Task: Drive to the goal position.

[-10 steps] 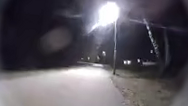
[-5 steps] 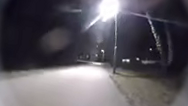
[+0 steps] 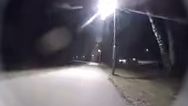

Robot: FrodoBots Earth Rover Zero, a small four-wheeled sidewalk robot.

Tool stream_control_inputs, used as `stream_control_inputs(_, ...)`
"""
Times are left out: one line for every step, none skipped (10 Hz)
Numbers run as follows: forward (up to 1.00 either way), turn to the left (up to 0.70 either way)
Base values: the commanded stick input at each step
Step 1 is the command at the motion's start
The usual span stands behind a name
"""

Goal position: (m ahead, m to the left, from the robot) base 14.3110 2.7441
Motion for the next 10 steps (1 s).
stream_control_inputs(1.0,0.0)
stream_control_inputs(1.0,0.0)
stream_control_inputs(1.0,0.0)
stream_control_inputs(1.0,0.0)
stream_control_inputs(1.0,0.0)
stream_control_inputs(1.0,0.0)
stream_control_inputs(1.0,0.0)
stream_control_inputs(1.0,0.0)
stream_control_inputs(1.0,0.0)
stream_control_inputs(1.0,0.0)
